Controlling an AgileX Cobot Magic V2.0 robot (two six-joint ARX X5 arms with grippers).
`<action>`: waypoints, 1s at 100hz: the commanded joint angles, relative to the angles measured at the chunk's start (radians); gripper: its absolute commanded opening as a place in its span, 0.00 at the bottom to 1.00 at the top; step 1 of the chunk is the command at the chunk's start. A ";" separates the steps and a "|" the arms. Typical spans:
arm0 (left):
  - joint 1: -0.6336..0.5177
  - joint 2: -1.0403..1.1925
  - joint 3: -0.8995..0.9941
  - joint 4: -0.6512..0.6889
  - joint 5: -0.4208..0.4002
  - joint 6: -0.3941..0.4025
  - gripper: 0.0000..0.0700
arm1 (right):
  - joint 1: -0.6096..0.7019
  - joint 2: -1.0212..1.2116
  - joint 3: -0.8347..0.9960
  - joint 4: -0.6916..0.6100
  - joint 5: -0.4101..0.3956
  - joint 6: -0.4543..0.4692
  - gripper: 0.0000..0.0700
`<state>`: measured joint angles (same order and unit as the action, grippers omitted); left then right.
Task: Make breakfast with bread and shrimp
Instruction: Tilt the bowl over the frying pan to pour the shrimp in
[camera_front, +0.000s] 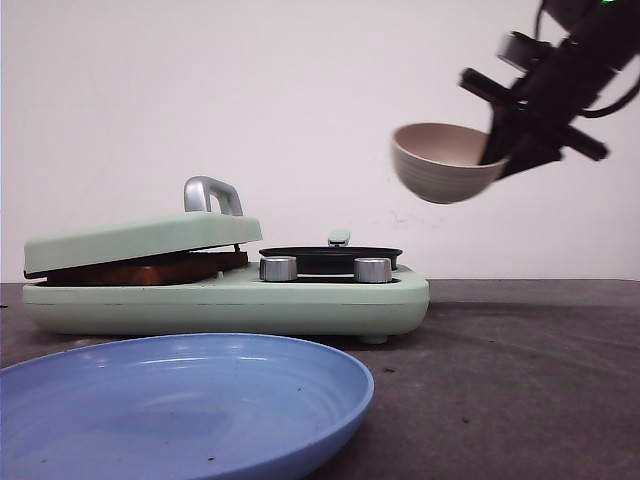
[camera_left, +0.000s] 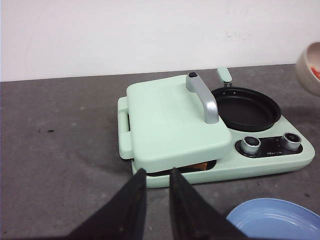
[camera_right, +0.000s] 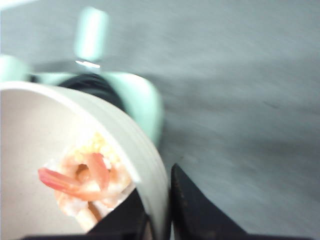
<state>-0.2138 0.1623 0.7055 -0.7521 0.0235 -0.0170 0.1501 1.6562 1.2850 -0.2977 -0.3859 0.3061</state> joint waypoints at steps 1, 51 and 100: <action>-0.002 -0.001 0.006 0.009 -0.006 0.005 0.04 | 0.032 0.012 0.013 0.051 0.005 0.035 0.00; -0.002 0.000 0.006 -0.079 -0.006 0.006 0.04 | 0.244 0.148 0.013 0.481 0.340 -0.105 0.00; -0.002 0.000 0.006 -0.077 -0.005 0.010 0.04 | 0.385 0.216 0.013 0.794 0.710 -0.876 0.00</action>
<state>-0.2138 0.1623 0.7052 -0.8387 0.0235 -0.0170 0.5205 1.8580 1.2846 0.4641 0.2955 -0.3531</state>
